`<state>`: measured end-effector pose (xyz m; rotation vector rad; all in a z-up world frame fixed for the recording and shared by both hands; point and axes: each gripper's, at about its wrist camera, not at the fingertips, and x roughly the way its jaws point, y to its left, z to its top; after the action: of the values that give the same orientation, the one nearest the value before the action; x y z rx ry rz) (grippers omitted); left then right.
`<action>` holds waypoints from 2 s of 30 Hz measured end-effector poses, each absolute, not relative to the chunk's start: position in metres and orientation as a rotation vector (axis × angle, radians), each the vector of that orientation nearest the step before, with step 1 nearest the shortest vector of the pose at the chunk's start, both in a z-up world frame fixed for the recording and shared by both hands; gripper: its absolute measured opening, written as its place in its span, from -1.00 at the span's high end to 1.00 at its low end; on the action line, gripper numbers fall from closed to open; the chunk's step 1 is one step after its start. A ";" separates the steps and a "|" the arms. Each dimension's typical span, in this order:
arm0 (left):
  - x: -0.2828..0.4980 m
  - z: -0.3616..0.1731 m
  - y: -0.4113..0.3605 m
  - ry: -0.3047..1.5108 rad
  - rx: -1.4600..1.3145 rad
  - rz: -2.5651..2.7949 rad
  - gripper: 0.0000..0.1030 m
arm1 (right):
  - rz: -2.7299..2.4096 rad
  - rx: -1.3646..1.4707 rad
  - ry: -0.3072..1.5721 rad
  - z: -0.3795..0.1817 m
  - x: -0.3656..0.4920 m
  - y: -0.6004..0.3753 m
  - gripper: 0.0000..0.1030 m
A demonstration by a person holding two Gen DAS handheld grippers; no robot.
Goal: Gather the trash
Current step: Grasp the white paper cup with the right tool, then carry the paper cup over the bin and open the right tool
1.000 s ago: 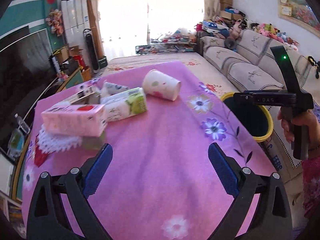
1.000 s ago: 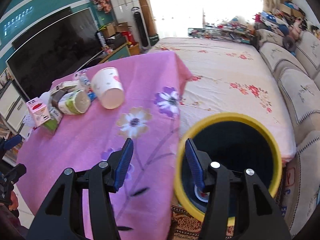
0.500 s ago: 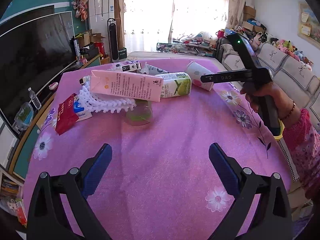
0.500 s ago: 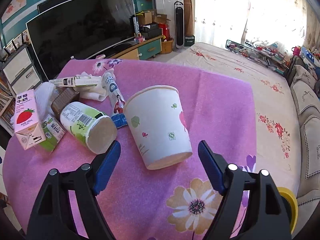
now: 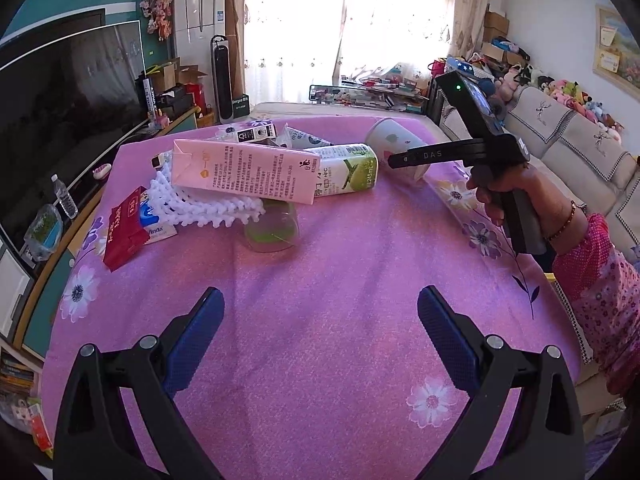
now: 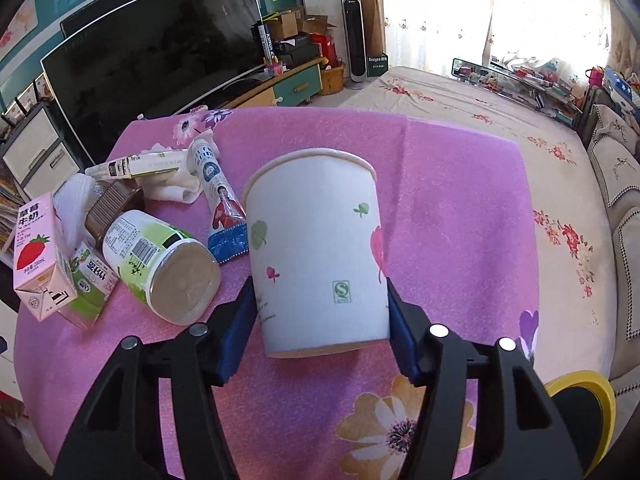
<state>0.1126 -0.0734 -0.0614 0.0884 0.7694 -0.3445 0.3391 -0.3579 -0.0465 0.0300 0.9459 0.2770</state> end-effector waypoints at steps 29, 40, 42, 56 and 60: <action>0.091 -0.057 -0.104 0.749 0.134 -0.390 -0.86 | -0.198 0.220 0.981 -0.064 0.167 -0.538 -0.12; 0.095 -0.060 -0.098 0.760 0.141 -0.362 -0.86 | -0.241 0.211 0.957 -0.070 0.166 -0.537 -0.50; 0.099 -0.062 -0.092 0.766 0.135 -0.347 -0.86 | -0.237 0.191 0.954 -0.068 0.166 -0.529 -0.50; 0.147 -0.054 -0.057 0.757 0.143 -0.260 -0.90 | -0.166 0.161 0.954 -0.061 0.176 -0.498 -0.50; 0.160 -0.051 -0.070 0.759 0.146 -0.303 -0.90 | -0.150 0.159 0.947 -0.058 0.178 -0.491 -0.50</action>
<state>0.1603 -0.0698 -0.0506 0.1459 0.7593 -0.3028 0.1779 -0.4911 -0.0584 0.1592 0.9470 -0.1501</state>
